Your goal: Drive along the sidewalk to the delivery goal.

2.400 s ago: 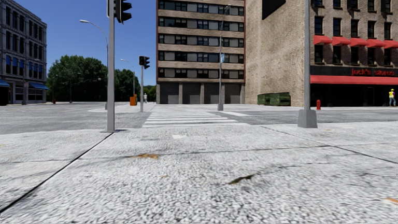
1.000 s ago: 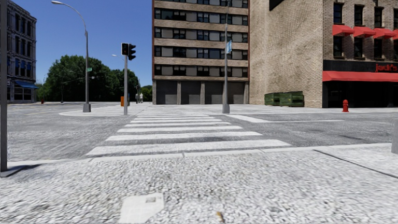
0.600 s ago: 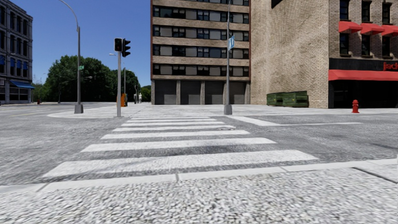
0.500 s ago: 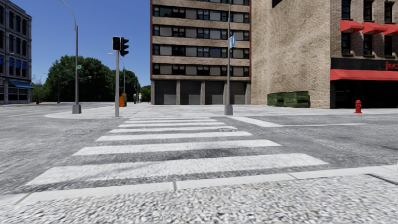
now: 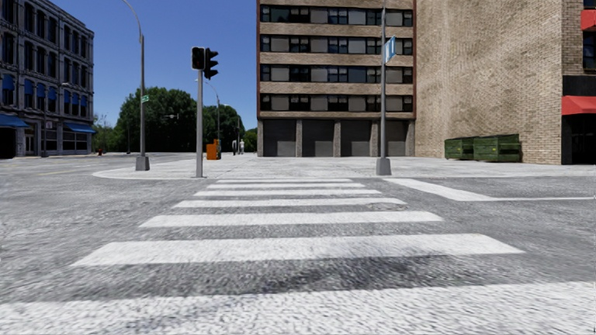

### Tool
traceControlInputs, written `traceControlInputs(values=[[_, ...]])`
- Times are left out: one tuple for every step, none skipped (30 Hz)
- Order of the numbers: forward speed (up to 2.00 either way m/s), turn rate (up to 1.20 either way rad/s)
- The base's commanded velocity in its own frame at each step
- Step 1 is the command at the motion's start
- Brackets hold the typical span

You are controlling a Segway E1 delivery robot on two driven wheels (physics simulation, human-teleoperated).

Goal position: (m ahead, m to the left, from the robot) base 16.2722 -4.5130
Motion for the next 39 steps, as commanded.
traceControlInputs(values=[[2.00, 0.00], [2.00, 0.00], [2.00, 0.00], [2.00, 0.00], [2.00, 0.00], [2.00, 0.00], [2.00, 0.00], [2.00, 0.00], [2.00, 0.00], [2.00, 0.00], [2.00, 0.00], [2.00, 0.00], [2.00, 0.00], [2.00, 0.00], [2.00, 0.00], [1.98, 0.00], [1.97, 0.00], [1.96, 0.00], [1.96, 0.00], [1.96, 0.00], [1.96, 0.00], [1.96, 0.00], [1.96, 0.00], [1.96, 0.00], [1.96, 0.00], [1.96, 0.00], [1.96, 0.00], [1.96, 0.00], [1.96, 0.00], [1.96, 0.00], [1.96, 0.00], [1.96, 0.00], [1.96, 0.00], [1.96, 0.00], [1.96, 0.00], [1.96, 0.00], [1.96, 0.00], [1.96, 0.00], [1.96, 0.00]])
